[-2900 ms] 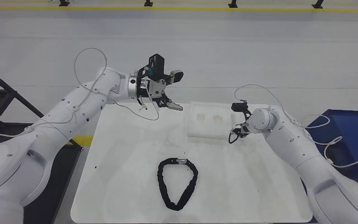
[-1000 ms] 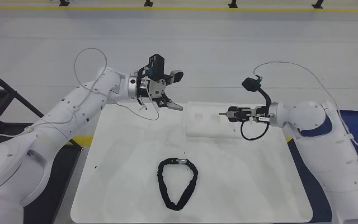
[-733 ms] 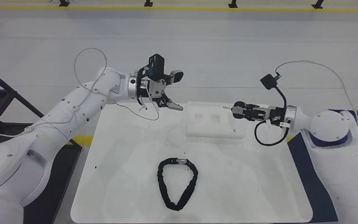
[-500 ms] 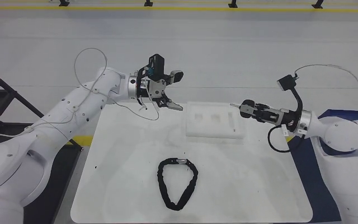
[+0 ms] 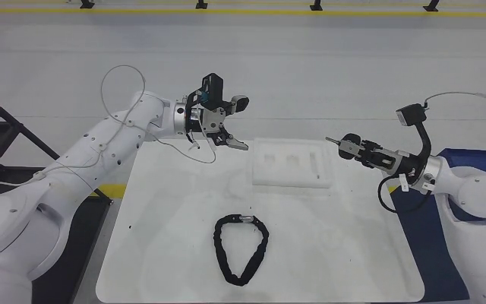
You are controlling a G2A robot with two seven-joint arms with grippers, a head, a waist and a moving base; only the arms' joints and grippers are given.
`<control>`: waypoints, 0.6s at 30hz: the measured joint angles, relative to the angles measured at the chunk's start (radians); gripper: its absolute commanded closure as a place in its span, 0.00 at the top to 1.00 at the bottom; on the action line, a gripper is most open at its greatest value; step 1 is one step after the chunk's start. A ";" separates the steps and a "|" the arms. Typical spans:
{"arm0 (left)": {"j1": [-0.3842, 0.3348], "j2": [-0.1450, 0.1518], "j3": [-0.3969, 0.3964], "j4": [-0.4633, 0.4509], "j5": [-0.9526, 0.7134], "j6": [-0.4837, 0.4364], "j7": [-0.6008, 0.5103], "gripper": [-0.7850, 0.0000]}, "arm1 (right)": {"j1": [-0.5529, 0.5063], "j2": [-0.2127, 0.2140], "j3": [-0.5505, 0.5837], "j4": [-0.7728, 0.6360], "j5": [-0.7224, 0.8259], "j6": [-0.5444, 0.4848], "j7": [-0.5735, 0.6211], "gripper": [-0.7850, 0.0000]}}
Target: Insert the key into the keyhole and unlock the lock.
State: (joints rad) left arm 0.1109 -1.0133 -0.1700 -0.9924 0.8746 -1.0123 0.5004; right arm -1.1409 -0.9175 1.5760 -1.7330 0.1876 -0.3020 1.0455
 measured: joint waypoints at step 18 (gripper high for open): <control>0.188 0.049 -0.071 -0.089 0.056 0.051 -0.123 1.00 | 0.000 0.000 0.000 0.000 0.000 0.000 0.000 0.00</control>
State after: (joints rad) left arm 0.2989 -0.9641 -0.2413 -1.0814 0.9310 -0.9609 0.3777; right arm -1.1410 -0.9175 1.5760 -1.7330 0.1876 -0.3020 1.0455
